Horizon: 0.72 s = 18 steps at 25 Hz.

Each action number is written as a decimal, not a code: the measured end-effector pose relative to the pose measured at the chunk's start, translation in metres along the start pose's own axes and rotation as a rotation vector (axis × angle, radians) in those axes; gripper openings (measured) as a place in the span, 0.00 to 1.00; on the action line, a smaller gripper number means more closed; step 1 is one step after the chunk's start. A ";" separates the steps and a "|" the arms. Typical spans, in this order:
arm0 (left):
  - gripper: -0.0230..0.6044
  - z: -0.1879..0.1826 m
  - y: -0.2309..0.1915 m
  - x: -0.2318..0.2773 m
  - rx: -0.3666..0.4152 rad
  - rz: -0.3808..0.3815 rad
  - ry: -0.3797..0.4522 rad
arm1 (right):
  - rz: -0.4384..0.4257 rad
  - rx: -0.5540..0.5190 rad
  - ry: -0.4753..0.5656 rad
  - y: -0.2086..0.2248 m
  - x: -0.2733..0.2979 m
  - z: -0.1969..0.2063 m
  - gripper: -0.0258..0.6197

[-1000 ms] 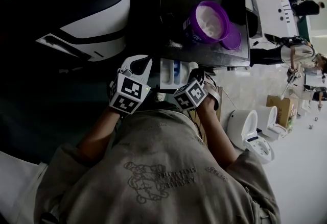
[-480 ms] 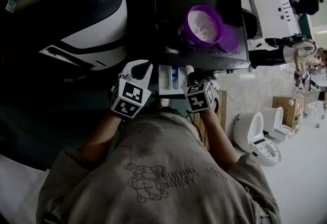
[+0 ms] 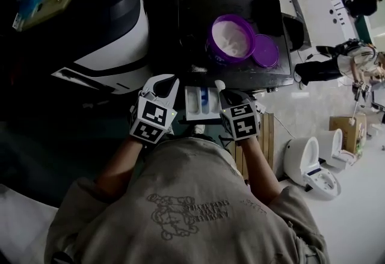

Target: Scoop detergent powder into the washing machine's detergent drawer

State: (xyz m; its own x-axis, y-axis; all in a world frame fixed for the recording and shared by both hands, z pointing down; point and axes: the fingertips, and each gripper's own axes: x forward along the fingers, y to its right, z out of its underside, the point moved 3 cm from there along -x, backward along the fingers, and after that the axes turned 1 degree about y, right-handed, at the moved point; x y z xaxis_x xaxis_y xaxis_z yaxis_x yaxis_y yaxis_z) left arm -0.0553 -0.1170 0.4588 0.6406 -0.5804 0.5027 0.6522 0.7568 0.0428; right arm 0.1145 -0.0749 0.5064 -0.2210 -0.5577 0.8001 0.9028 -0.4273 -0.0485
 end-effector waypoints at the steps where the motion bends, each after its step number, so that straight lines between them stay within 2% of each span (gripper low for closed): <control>1: 0.04 -0.004 -0.001 0.000 0.002 -0.005 0.004 | -0.012 0.009 0.020 0.001 -0.004 -0.005 0.09; 4: 0.04 -0.015 -0.002 -0.001 0.005 -0.021 0.016 | -0.032 0.009 0.090 0.004 -0.018 -0.021 0.09; 10: 0.04 -0.039 -0.004 -0.002 0.014 -0.053 0.041 | -0.096 0.078 0.202 0.012 -0.050 -0.053 0.09; 18: 0.04 -0.072 -0.019 -0.012 0.020 -0.133 0.088 | -0.131 0.119 0.344 0.032 -0.081 -0.084 0.09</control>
State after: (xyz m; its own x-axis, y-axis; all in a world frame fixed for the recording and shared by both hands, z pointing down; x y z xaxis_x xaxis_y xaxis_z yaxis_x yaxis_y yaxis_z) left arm -0.0466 -0.1461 0.3899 0.5829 -0.6990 0.4143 0.7256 0.6772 0.1217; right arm 0.1301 -0.1026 0.3900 -0.4295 -0.7191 0.5463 0.8910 -0.4361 0.1264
